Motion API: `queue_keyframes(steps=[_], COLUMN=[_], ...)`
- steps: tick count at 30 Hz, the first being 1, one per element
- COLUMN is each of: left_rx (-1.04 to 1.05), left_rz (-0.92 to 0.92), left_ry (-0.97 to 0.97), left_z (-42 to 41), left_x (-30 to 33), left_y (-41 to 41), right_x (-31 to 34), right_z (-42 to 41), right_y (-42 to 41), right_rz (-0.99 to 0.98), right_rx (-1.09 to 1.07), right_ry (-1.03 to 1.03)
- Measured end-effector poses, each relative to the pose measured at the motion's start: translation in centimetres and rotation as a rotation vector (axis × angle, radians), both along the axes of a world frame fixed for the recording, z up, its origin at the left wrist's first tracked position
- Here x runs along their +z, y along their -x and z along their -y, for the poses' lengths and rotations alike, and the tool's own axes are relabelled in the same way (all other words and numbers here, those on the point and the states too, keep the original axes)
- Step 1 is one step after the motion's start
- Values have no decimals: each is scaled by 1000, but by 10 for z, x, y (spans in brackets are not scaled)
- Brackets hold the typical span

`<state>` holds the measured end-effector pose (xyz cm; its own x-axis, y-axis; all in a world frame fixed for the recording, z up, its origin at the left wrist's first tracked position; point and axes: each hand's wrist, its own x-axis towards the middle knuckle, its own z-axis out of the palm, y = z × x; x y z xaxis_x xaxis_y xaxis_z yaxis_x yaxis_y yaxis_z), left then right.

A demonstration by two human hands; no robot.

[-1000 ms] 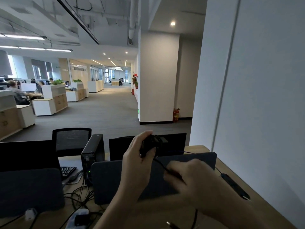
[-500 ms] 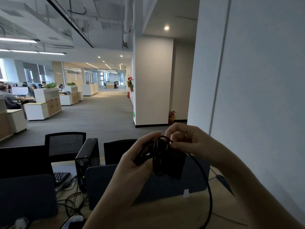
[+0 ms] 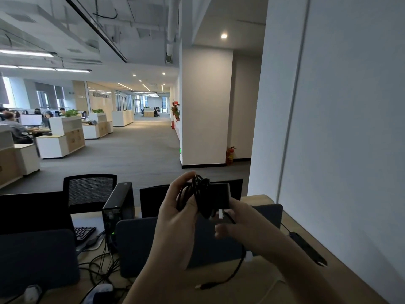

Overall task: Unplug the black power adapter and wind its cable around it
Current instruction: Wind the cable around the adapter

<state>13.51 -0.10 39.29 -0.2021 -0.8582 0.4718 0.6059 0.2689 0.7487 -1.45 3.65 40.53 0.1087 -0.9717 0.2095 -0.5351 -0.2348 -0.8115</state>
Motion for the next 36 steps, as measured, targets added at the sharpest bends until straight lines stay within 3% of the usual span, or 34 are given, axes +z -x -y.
queue_keyframes(steps=[3,6,8,11,14,16,18,23,26,29,36], left_rx=[214,470,572,620,378,143,-4,-291,-191,-88,99], left_rz=[95,249,334,481,514,464,387,-10,-140,-187,-113], left_ry=[132,261,326,425,435,385,345,177,90,-26,-46], left_z=[3,14,18,19,10,3,-3,-9,-9,-4,-2], left_x=[7,10,6,-8,-13,-10,-6,4,8,4,-6], left_y=[4,5,4,1,-2,-5,-7,-2,3,8,9], right_x=[-12,-21,-21,9,52,76,86,47,17,-4,-31], right_z=[-9,-17,-28,-52,-59,-50,-35,-3,0,-2,-9], right_y=[-16,-29,-30,-25,-2,12,21,11,-9,-28,-51], right_rz=[138,-25,-282,-586,-713,-598,-338,238,405,420,469], right_rx=[-24,-118,-153,-184,-186,-106,-24,47,-55,-173,-260], right_ry=[-56,-51,5,329,686,691,578,370,312,264,216])
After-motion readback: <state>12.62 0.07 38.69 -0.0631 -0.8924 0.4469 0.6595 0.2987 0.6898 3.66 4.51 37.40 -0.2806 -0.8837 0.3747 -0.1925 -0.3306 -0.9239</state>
